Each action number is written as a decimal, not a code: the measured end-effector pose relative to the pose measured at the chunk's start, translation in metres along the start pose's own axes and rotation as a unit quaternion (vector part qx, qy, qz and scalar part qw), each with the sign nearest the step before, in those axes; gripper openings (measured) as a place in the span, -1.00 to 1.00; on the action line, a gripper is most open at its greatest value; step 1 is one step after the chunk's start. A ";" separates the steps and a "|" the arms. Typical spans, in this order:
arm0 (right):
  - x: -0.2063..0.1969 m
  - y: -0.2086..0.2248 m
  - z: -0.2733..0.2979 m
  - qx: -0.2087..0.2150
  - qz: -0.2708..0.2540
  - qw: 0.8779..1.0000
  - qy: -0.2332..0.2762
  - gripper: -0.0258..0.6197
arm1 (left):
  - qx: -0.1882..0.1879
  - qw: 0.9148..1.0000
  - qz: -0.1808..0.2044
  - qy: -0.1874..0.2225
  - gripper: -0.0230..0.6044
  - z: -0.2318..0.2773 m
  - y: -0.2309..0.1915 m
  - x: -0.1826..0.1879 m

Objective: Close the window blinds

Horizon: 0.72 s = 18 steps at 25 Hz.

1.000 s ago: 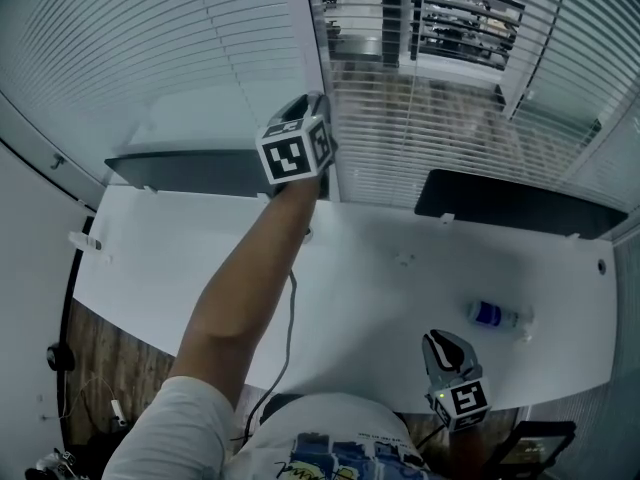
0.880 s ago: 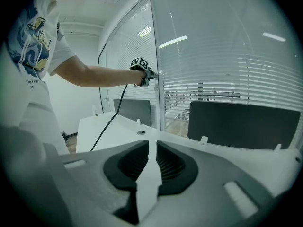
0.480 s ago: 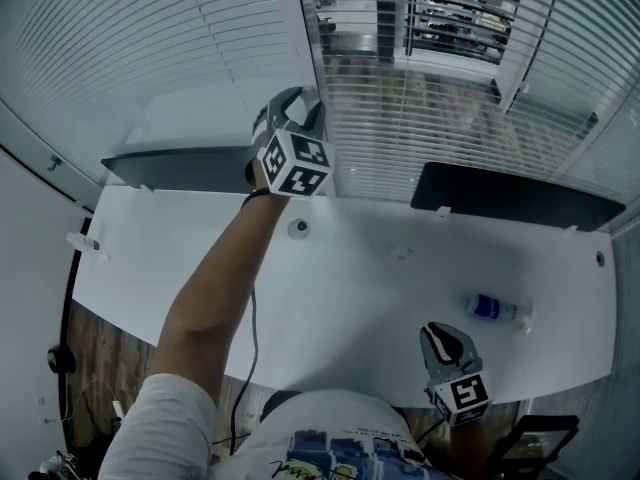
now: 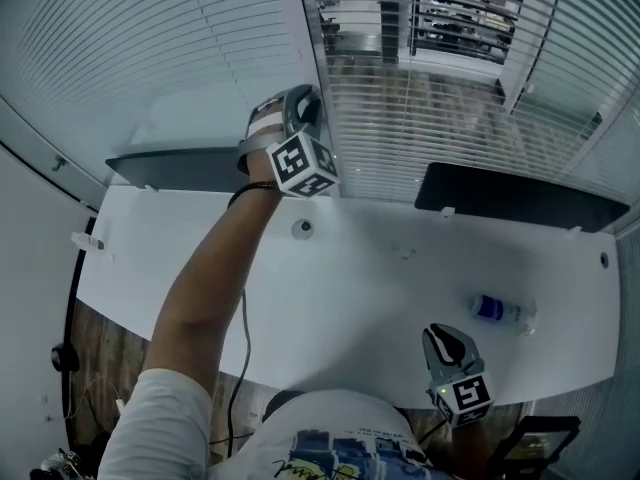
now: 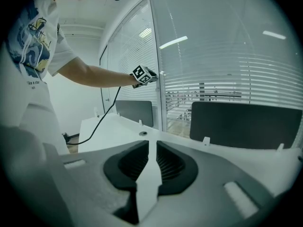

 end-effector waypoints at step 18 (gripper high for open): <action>0.000 0.002 0.001 0.000 0.002 1.000 -0.006 -0.81 | -0.020 0.908 -0.419 0.009 -0.53 -0.004 -0.018 -0.010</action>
Point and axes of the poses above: the fingertips, and each gripper's own axes: z forward along the fingers, y to its right, x out of its top, the point moved 8 cm from there along -z, backward along the fingers, and after that the axes turned 3 degrees about -z, right-handed, at the moved point
